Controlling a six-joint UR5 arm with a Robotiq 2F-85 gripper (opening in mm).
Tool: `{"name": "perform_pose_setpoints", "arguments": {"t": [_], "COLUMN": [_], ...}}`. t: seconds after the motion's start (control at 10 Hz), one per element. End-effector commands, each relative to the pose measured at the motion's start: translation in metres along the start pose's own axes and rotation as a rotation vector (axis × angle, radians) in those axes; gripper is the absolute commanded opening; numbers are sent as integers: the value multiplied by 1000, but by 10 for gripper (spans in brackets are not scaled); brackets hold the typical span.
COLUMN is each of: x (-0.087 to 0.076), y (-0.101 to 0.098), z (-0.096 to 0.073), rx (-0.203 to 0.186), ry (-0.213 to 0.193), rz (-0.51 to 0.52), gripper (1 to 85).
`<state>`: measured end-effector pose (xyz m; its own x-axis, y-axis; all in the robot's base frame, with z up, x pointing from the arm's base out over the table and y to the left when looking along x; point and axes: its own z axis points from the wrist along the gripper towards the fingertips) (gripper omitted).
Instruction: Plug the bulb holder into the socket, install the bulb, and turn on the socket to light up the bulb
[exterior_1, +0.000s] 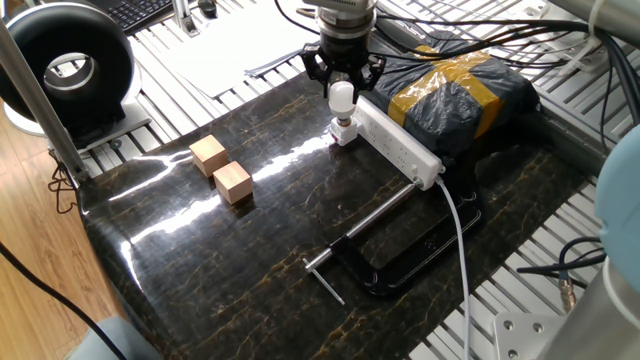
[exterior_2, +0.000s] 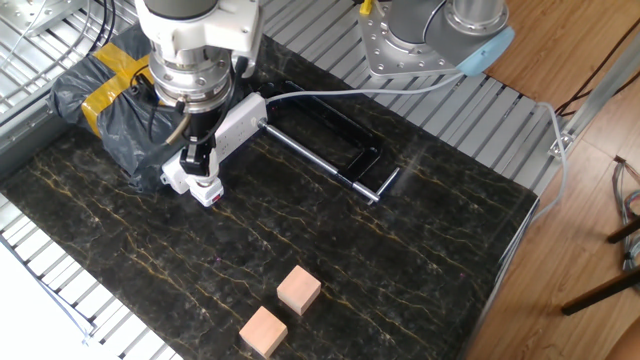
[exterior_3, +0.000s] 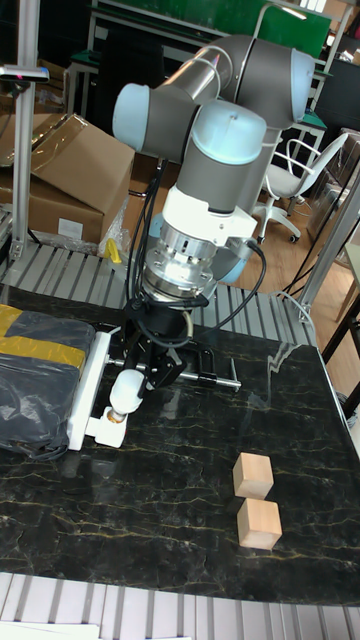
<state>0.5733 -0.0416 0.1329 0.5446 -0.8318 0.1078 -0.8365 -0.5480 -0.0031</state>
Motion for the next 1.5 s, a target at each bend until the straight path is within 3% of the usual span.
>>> {"name": "perform_pose_setpoints", "arguments": {"t": [0.0, 1.4], "x": [-1, 2], "y": [0, 0], "z": [1, 5], "rx": [-2, 2], "ry": [-11, -7], "rz": [3, 0], "gripper": [10, 10]}}
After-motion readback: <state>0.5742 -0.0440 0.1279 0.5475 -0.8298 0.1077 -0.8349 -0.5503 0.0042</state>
